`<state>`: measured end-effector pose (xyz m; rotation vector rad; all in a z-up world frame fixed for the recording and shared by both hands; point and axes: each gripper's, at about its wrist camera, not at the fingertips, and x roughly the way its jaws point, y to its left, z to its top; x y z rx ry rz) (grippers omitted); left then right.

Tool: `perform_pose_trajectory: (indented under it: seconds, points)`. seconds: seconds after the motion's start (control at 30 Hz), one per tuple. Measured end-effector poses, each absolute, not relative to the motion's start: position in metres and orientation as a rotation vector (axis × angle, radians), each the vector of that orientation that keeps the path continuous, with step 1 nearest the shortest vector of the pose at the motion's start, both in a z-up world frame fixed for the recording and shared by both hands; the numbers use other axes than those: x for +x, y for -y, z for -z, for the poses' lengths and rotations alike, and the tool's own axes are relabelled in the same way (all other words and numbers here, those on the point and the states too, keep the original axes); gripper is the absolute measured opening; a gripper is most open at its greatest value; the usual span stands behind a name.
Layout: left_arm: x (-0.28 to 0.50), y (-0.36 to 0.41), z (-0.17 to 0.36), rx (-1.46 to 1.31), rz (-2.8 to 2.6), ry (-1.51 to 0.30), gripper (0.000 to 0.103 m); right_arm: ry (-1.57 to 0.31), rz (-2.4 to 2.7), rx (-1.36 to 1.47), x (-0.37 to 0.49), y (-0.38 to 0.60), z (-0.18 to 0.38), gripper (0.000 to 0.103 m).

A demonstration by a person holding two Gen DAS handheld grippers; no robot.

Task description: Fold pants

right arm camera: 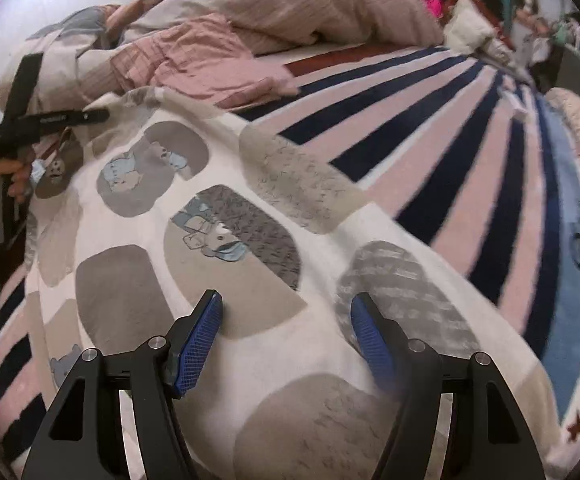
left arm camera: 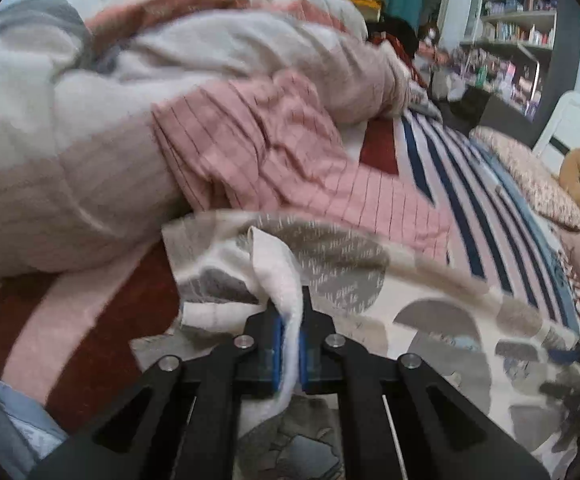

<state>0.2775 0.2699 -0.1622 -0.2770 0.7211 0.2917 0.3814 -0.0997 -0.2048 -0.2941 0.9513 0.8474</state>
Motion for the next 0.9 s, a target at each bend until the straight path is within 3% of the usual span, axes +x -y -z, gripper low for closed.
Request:
perform_pose_trajectory:
  seconds: [0.13,0.23,0.5,0.67,0.77,0.87,0.9]
  points:
    - [0.275,-0.266,0.149,-0.256,-0.326,-0.686,0.004,-0.929,-0.918,-0.328,0.374,0.094,0.203,0.061]
    - [0.272,-0.263,0.148,-0.204,-0.365,-0.696,0.004,-0.922,-0.926,-0.368,0.377,0.083,0.202,0.051]
    - [0.278,-0.271,0.157,-0.238,-0.349,-0.733,0.004,-0.938,-0.967,-0.368,0.377,0.076,0.212,0.052]
    - [0.273,-0.269,0.152,-0.242,-0.329,-0.714,0.004,-0.938,-0.956,-0.367,0.378,0.076,0.213,0.058]
    - [0.269,-0.266,0.146,-0.231,-0.32,-0.696,0.004,-0.96,-1.047,-0.379,0.367,0.076,0.21,0.048]
    - [0.267,-0.268,0.145,-0.234,-0.328,-0.698,0.004,-0.952,-1.082,-0.435,0.356,0.076,0.208,0.029]
    - [0.268,-0.269,0.146,-0.233,-0.332,-0.702,0.004,-0.952,-1.078,-0.437,0.355,0.076,0.208,0.016]
